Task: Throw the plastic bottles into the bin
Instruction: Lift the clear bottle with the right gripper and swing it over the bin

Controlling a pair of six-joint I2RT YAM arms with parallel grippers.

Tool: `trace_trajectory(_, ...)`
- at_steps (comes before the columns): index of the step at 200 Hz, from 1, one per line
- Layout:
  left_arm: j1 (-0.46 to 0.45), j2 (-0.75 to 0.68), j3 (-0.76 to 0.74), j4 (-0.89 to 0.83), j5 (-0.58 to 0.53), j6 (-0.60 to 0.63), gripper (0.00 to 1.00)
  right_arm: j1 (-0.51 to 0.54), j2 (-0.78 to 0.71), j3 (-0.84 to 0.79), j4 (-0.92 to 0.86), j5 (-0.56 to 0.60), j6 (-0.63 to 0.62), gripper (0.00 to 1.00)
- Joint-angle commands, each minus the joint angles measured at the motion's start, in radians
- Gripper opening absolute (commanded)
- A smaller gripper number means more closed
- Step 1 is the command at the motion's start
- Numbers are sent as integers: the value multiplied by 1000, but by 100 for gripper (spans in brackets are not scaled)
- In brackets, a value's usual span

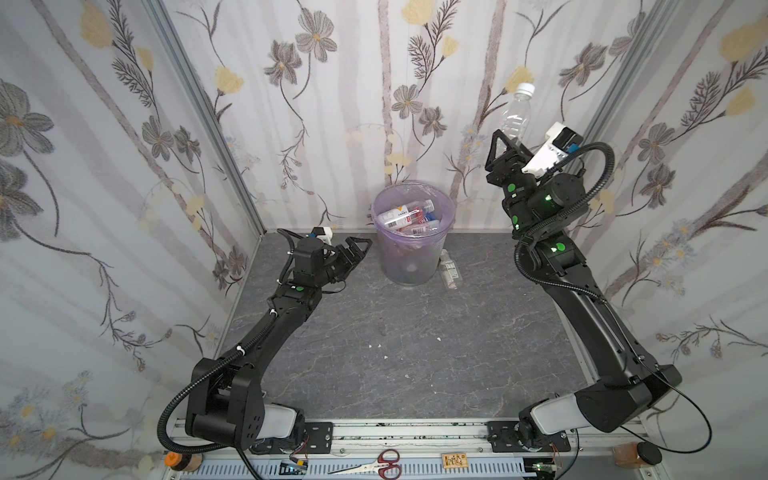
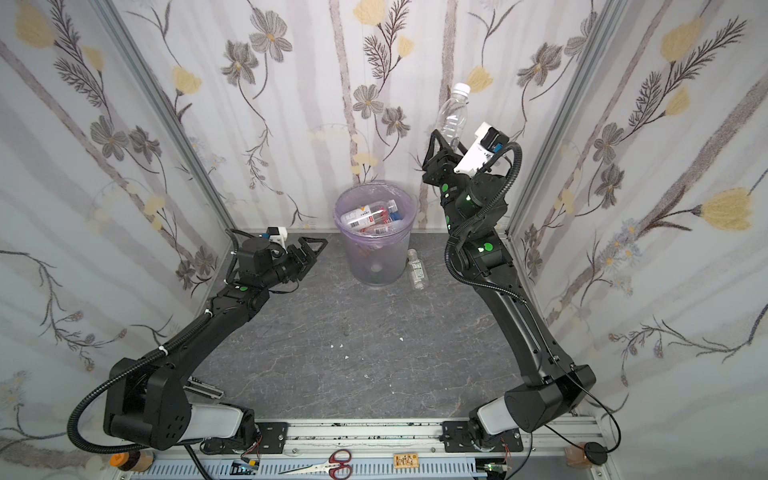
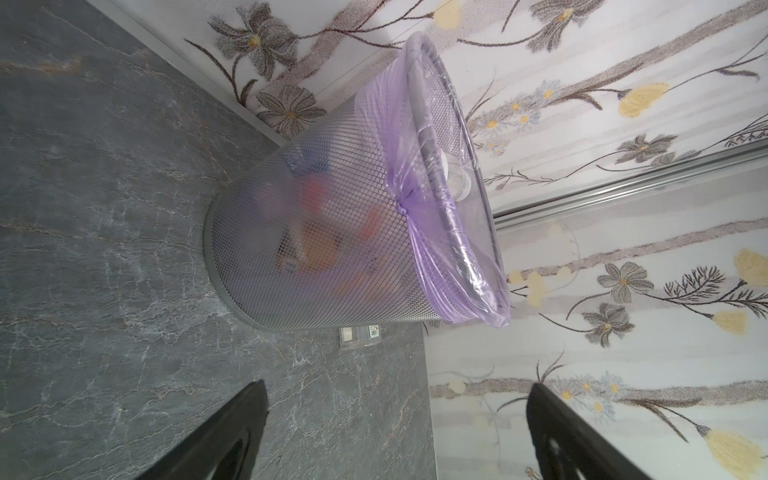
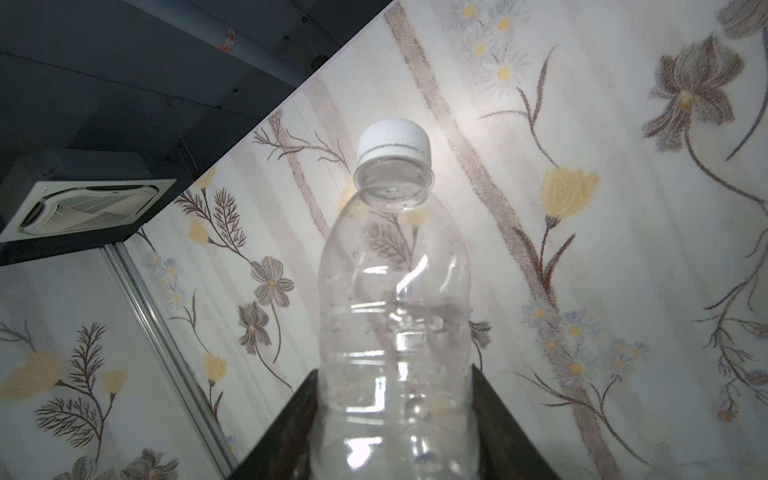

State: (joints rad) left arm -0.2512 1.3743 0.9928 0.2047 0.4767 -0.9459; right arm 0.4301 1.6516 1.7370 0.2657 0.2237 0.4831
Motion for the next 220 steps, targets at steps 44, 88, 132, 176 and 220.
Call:
trace_trajectory(44, 14, -19, -20, 10, 25, 9, 100, 48, 114, -8, 165, -37, 269, 51)
trace_trajectory(88, 26, -24, -40, 9, 38, 12, 100, 84, 120, -10, 262, 9, 329, 50)
trace_trajectory(132, 43, -40, -55, 5, 48, 15, 100, 92, 136, -2, 290, 51, 328, 50)
trace_trajectory(176, 49, -43, -63, 4, 51, 13, 100, 90, 216, 42, 226, 52, 320, 54)
trace_trajectory(220, 49, -55, -70, 4, 48, 9, 100, 68, 357, 87, 22, -67, 421, 88)
